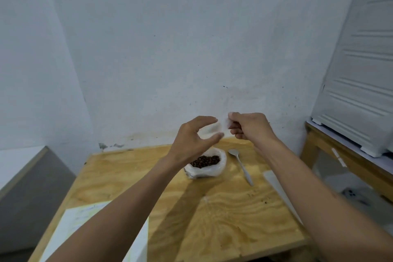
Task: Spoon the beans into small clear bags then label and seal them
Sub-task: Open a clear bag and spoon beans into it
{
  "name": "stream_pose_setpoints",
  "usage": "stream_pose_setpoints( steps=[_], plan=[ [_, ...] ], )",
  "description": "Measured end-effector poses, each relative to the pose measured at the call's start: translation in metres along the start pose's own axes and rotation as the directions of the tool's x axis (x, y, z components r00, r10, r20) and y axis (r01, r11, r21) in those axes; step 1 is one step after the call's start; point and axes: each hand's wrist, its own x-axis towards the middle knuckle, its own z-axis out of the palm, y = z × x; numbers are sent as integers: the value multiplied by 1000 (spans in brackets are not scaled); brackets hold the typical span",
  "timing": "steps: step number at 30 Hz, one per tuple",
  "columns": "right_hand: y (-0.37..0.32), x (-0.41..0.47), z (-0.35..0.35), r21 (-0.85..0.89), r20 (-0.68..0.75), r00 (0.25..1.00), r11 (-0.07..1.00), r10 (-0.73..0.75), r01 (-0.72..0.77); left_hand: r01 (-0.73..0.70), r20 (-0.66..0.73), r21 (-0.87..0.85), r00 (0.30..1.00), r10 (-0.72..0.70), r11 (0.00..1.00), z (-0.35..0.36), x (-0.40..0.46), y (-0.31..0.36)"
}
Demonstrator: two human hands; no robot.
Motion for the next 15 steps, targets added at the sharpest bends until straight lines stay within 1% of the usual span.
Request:
stream_pose_setpoints(
  steps=[1,3,6,9,11,15],
  plan=[
    [3,1,0,-27,3,1000,1000,-13,13,4,32,9,999,-4,1000,0,-2,4],
    [7,2,0,-67,7,999,997,-40,41,62,60,-18,996,-61,998,2,-4,15],
    [11,1,5,-135,18,994,985,-109,110,175,95,-106,982,-165,979,5,-3,28],
    [16,-2,6,-215,53,980,956,-190,197,243,127,-193,967,-221,951,3,0,30],
    [19,-4,7,-209,91,972,950,-216,231,286,138,-244,956,-258,927,1,2,26],
    [21,-8,7,-133,132,957,952,-258,275,353,166,-385,935,-312,853,-3,5,25]
  ],
)
